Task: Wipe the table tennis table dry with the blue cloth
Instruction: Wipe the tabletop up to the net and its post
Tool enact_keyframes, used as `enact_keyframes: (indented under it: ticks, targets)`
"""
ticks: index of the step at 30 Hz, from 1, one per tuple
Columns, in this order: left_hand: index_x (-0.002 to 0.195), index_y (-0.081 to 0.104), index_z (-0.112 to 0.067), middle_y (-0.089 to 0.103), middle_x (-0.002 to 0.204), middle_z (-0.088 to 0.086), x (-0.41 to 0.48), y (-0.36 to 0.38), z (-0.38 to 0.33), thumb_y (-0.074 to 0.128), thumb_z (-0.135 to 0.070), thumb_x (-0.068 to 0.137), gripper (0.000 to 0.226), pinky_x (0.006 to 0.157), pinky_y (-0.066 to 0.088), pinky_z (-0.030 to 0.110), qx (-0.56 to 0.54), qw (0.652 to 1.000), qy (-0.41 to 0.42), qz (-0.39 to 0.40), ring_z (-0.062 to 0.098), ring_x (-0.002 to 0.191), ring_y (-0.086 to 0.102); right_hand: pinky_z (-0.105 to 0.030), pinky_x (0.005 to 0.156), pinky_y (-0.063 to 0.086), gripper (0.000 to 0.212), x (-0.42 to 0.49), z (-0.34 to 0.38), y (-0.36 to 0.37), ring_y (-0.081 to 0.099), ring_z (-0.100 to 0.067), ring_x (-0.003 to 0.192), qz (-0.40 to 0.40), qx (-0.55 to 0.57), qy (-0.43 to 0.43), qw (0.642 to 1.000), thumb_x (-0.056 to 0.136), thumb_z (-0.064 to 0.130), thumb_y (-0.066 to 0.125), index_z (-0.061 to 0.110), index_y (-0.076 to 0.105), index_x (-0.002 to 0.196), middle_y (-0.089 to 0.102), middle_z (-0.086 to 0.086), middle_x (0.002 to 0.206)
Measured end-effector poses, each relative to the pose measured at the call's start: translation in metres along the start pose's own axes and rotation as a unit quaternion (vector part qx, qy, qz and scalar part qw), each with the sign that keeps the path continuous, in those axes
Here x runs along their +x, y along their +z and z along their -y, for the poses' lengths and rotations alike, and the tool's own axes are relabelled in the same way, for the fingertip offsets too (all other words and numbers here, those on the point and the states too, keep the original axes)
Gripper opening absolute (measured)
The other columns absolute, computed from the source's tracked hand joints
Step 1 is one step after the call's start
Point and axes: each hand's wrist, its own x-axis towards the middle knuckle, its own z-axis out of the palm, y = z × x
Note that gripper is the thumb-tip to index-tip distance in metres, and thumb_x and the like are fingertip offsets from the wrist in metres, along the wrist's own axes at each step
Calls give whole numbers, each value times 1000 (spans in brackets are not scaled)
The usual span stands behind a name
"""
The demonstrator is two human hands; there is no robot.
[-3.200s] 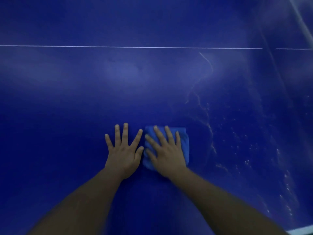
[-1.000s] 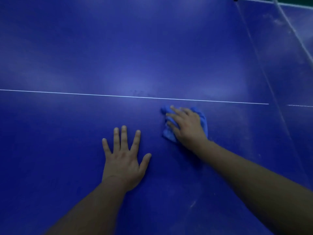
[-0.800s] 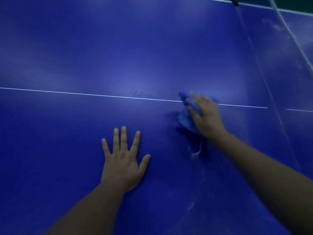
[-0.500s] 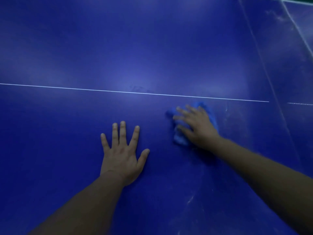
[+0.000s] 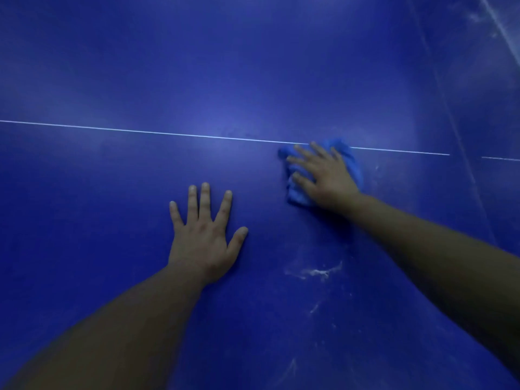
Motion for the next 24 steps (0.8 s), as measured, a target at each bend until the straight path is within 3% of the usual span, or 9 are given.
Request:
enact_keyframes:
  ticks: [3, 5, 9, 12, 19, 24]
  targets:
    - [153, -28, -33, -31, 161, 12, 0, 1, 2, -12, -75, 82, 84, 116, -10, 66, -2, 1000, -3, 7, 33, 146, -34, -58, 110, 28, 45, -85, 53, 20, 44, -30, 140, -9, 18, -107, 994, 95, 49, 47, 31, 61, 134, 50, 6, 150]
    - [152, -30, -33, -34, 160, 11, 1, -2, 2, -14, -76, 80, 85, 116, -10, 66, -9, 1000, -4, 17, 33, 145, -36, -52, 112, 30, 41, -127, 72, 26, 41, -25, 142, -15, 34, -103, 994, 99, 49, 46, 34, 59, 135, 47, 10, 153]
    - [148, -34, -36, -42, 156, 8, 4, -13, 2, -4, -83, 85, 84, 115, -16, 64, -33, 997, -1, 70, 30, 141, -43, -57, 104, 42, 49, -91, 52, 19, 48, -32, 137, -89, 25, 154, 984, 98, 51, 39, 28, 62, 135, 51, 0, 150]
    - [145, -37, -39, -47, 153, 5, 6, -19, 1, 5, -81, 87, 83, 115, -18, 64, -39, 994, -5, 103, 29, 139, -45, -52, 116, 23, 50, -34, 24, 4, 28, -29, 148, -76, 30, 320, 944, 102, 50, 37, 30, 50, 146, 34, 2, 161]
    - [143, -39, -39, -48, 152, 5, 7, -22, 1, 4, -82, 86, 83, 114, -18, 64, -32, 991, -6, 132, 29, 138, -47, -55, 119, 9, 52, 30, 2, -4, 14, -31, 152, -118, 53, 450, 884, 105, 50, 31, 30, 38, 152, 20, 0, 166]
    - [142, -41, -38, -53, 148, 6, 7, -25, 1, 3, -81, 86, 84, 113, -19, 65, -29, 988, -6, 153, 30, 134, -50, -55, 121, 5, 53, 58, -11, -14, 6, -32, 154, -165, 101, 549, 813, 107, 50, 24, 33, 30, 156, 7, -3, 169]
